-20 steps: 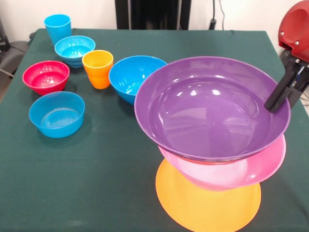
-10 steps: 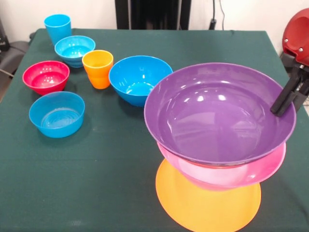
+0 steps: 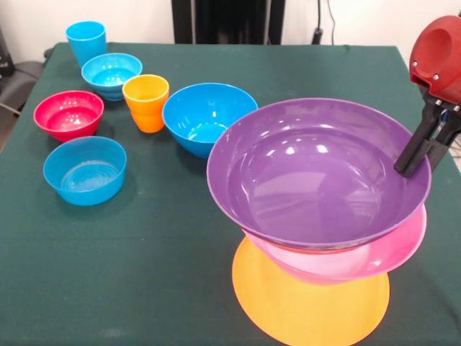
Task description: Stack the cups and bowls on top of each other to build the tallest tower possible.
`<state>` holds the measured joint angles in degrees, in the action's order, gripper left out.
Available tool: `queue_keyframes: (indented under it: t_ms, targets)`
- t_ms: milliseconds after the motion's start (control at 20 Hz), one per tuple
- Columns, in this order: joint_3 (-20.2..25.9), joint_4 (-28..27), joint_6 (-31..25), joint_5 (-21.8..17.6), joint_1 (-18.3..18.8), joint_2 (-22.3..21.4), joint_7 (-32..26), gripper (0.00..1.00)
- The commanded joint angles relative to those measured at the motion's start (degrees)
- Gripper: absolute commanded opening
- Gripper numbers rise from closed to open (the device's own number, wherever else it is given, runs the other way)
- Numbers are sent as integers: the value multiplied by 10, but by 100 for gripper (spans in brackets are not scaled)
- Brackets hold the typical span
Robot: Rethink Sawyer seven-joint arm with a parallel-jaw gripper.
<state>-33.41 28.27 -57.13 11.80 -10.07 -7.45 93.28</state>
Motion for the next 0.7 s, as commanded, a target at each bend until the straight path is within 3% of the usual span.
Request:
queue_keyframes:
  t_ms: [50,700]
  targets:
    - [75,71,30,-55,-2,-16,-117,0]
    - [80,91,47,-59,-11,-23,-91,0]
